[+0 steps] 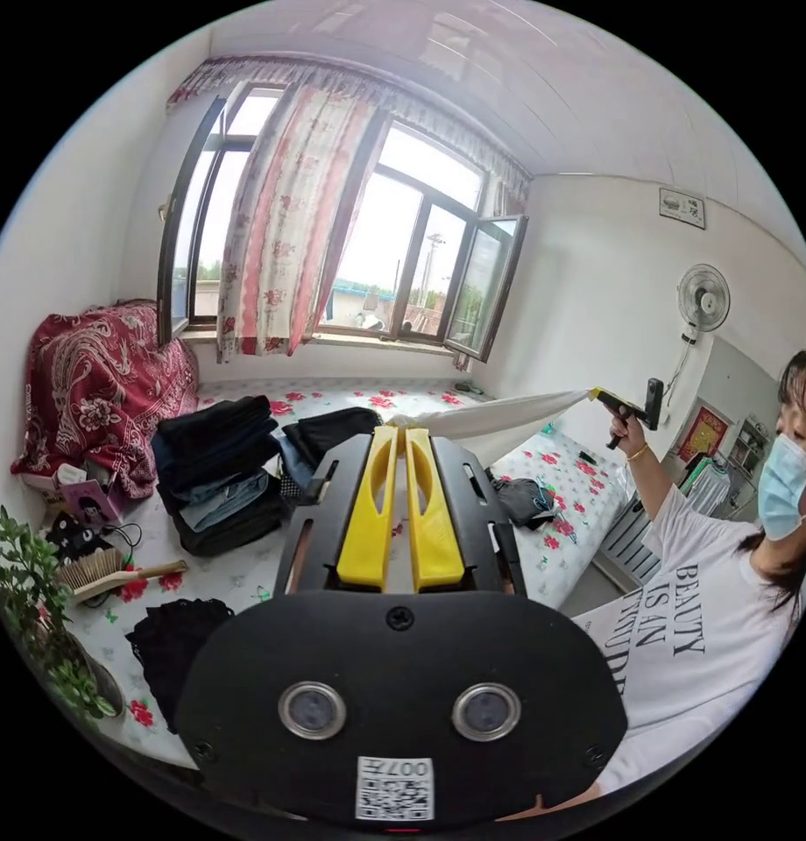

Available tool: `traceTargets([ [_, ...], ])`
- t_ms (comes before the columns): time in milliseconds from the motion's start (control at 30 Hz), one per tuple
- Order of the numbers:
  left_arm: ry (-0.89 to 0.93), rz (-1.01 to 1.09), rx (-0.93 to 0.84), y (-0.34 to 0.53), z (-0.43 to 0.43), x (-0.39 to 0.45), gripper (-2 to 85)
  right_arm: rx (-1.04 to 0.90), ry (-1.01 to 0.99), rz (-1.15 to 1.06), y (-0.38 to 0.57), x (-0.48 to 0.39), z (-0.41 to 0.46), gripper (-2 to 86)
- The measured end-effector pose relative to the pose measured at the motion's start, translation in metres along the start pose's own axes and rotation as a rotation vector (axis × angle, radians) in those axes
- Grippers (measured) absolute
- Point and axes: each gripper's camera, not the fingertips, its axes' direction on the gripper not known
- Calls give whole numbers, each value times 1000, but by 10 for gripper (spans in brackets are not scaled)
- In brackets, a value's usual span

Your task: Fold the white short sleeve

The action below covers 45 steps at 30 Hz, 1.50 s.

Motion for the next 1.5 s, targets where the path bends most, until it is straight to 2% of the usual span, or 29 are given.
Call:
traceTargets([
  [200,24,7,-99,89,-20,36,-9,-136,-88,-32,86,-34,-25,-2],
  [300,35,-84,-158,151,-14,40,-9,-244,-109,25,137,-46,-17,-2],
  [567,152,-556,-317,313,23,9,-9,-594,-190,376,283,-48,51,-2],
  [767,171,-568,-448,326,45,8,-9,-668,-220,475,309,-43,68,-2],
  [900,184,-530,-450,315,60,1,-8,-640,-247,500,302,-29,77,-2],
  [1100,151,-581,-472,294,135,-61,-4,-644,-274,532,281,22,154,0],
  [1200,92,-643,-507,282,191,-97,11,-649,-242,622,276,53,215,3],
  [1333,-68,-741,-548,281,250,-128,82,-725,-74,731,290,79,285,18],
  [1500,-160,-686,-653,290,253,-128,100,-747,-68,728,309,76,272,31],
])
